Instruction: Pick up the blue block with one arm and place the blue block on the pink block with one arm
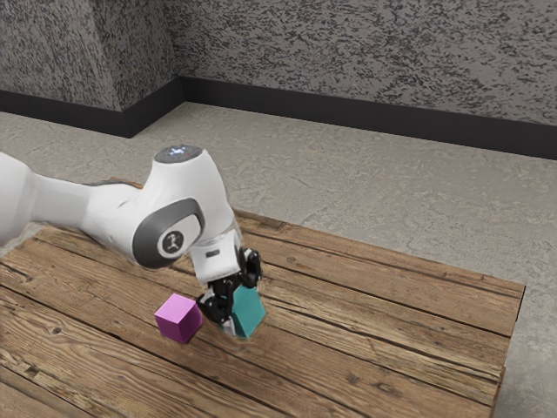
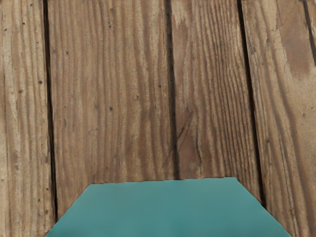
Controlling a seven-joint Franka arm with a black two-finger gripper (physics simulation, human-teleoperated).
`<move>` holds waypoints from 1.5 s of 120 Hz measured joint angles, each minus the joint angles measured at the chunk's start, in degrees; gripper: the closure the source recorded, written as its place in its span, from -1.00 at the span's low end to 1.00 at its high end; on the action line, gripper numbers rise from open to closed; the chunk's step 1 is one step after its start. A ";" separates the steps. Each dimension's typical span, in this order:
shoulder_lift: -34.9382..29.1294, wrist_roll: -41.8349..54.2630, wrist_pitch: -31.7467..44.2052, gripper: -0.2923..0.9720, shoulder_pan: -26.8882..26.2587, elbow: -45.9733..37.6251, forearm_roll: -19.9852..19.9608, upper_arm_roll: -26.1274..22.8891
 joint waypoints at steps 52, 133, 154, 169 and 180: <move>-1.56 2.49 -4.30 0.06 6.11 -0.10 0.61 8.49; 0.76 6.94 -5.21 0.03 8.71 0.30 3.42 11.92; 2.21 7.83 -4.25 0.04 8.24 0.44 3.64 11.89; 2.77 8.33 -3.69 -0.09 7.90 0.45 3.73 11.86; 2.95 8.62 -3.69 -0.21 7.84 0.47 3.70 11.86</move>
